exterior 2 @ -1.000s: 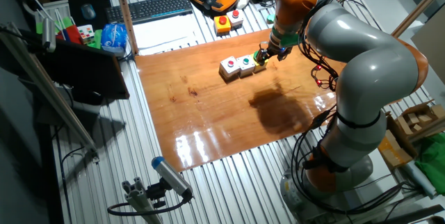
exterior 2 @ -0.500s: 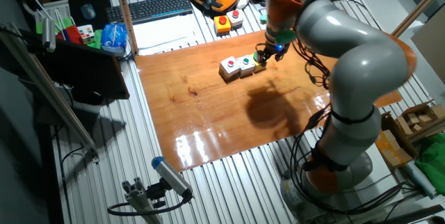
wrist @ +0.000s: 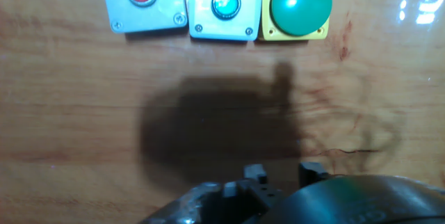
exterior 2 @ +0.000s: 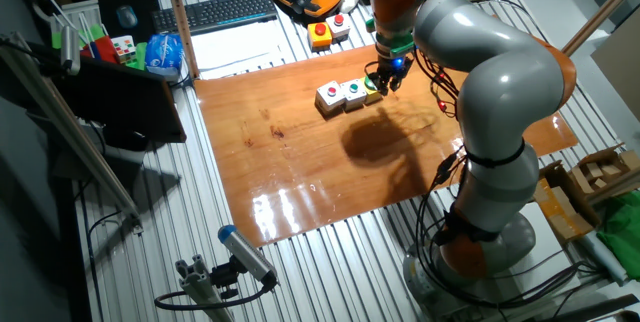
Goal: Press three buttons from left to right in sequence
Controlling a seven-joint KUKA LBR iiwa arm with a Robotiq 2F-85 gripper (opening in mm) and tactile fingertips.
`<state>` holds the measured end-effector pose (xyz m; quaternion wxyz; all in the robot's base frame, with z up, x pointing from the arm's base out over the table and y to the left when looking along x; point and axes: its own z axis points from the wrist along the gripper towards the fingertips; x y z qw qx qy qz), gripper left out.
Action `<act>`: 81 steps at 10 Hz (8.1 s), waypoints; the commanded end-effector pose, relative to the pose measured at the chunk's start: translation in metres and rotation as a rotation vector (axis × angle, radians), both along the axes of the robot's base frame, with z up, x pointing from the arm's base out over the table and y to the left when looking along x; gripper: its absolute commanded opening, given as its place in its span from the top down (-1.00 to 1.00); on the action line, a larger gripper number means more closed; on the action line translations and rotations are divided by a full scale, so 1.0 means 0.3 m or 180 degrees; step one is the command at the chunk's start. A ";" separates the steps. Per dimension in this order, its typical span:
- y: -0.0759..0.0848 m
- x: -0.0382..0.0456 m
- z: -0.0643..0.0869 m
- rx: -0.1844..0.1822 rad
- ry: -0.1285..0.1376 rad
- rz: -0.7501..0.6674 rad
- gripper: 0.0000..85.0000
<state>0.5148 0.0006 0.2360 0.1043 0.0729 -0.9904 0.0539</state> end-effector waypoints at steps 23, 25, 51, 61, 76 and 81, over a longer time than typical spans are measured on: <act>-0.003 -0.001 0.000 0.0023 -0.0004 0.0040 0.98; -0.003 -0.001 0.000 0.0029 -0.0004 0.0045 0.98; -0.005 -0.001 0.000 0.0219 -0.0414 0.0024 0.98; -0.005 -0.001 0.000 -0.0034 -0.0158 -0.0251 0.98; -0.111 0.264 -0.262 0.0194 -0.0374 -0.0081 0.98; -0.104 0.258 -0.251 0.0247 -0.0226 -0.0023 0.98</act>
